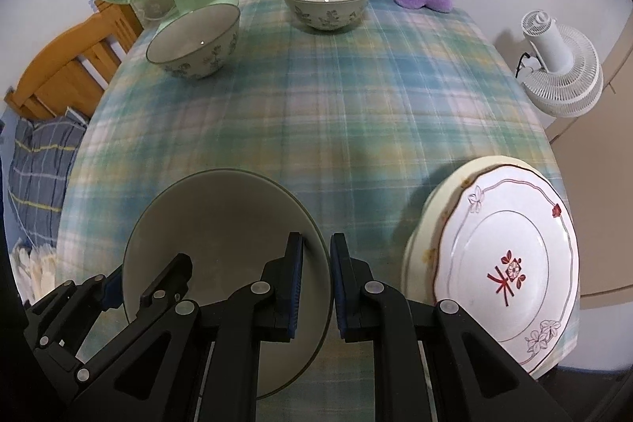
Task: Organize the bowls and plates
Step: 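Lift the beige bowl with both grippers and carry it beside the plate stack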
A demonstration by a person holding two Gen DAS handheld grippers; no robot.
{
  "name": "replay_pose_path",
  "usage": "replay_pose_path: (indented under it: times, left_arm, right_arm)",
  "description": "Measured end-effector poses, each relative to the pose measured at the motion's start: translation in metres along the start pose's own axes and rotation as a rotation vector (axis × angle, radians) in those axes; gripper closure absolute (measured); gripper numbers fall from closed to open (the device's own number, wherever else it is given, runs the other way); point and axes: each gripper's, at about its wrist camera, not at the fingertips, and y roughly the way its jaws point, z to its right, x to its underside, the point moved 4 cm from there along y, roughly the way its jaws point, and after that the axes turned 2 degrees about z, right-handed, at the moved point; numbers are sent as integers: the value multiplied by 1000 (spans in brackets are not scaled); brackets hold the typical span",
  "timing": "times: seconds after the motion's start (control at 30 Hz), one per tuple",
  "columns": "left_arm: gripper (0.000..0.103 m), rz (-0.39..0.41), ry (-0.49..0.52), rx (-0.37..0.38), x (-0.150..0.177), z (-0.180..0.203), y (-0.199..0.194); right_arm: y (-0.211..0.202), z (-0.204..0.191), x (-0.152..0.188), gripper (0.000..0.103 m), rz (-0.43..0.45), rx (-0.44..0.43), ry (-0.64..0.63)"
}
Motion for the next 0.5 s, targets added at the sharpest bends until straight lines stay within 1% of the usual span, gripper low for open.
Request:
replay_pose_path:
  times: [0.13,0.27,0.5]
  left_arm:
    - [77,-28,-4,-1,7,8,5]
    - [77,-34,-6,-20,10,12,5]
    - [77,-53,-38,-26,18,13,1]
  right_arm:
    - [6,10,7,85,-21,-4,-9]
    - [8,15,10,85,-27,-17,-24]
    - [6,17,13,85,-44,-39,-51]
